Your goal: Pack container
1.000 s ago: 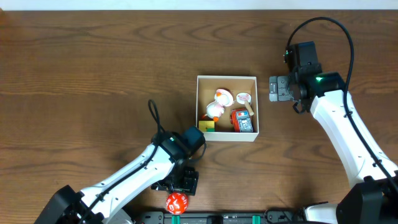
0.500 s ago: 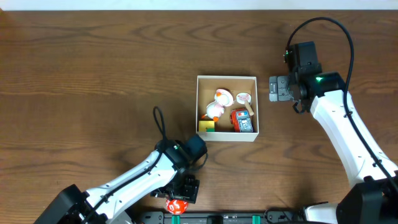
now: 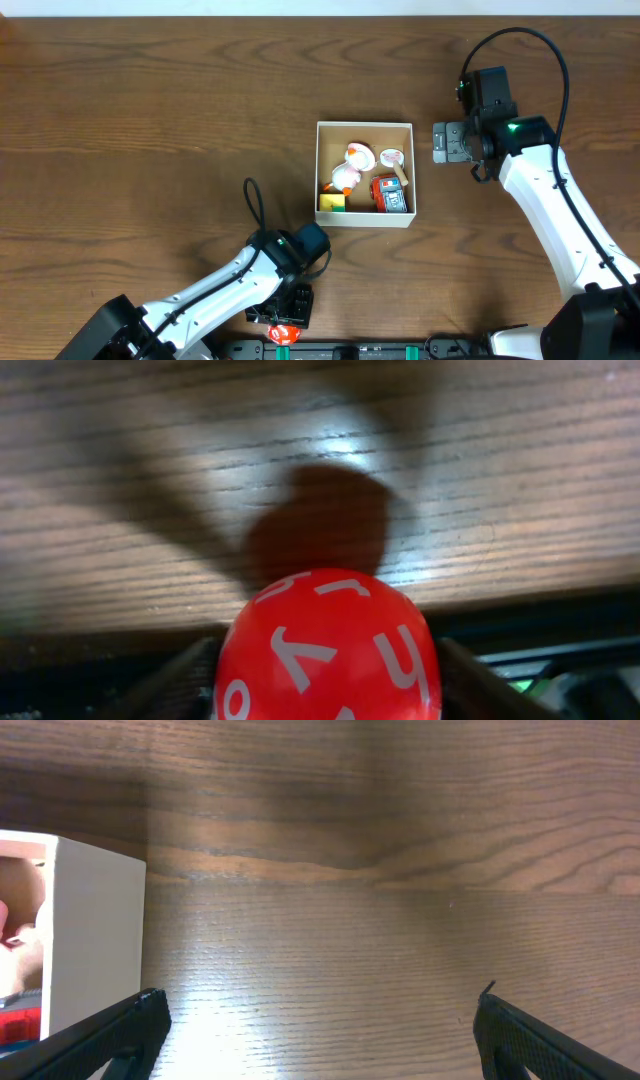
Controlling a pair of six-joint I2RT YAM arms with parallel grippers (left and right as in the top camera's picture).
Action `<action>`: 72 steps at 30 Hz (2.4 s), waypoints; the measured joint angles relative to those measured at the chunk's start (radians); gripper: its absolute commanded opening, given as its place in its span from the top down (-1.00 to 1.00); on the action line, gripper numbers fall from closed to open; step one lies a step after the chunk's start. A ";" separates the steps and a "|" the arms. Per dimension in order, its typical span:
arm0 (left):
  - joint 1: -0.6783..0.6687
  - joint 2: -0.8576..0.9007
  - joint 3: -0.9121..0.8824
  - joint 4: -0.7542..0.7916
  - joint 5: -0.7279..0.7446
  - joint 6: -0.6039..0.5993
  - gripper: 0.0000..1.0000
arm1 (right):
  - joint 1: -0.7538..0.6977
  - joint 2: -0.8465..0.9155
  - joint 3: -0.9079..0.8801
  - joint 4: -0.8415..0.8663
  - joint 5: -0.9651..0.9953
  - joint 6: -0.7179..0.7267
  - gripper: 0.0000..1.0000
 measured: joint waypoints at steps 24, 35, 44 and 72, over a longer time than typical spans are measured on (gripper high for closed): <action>0.019 -0.003 0.180 -0.082 -0.005 0.055 0.88 | 0.000 0.000 0.000 0.000 0.000 0.000 -0.98; 0.192 -0.004 0.661 -0.173 -0.148 0.163 0.88 | 0.000 0.000 0.000 0.000 0.000 0.000 -0.98; 0.227 -0.003 0.746 0.234 -0.214 0.269 0.88 | 0.000 0.000 0.000 0.000 0.000 0.000 -0.99; 0.223 0.369 0.747 0.550 -0.128 0.308 -0.24 | 0.000 0.000 0.000 0.000 0.000 0.000 -0.99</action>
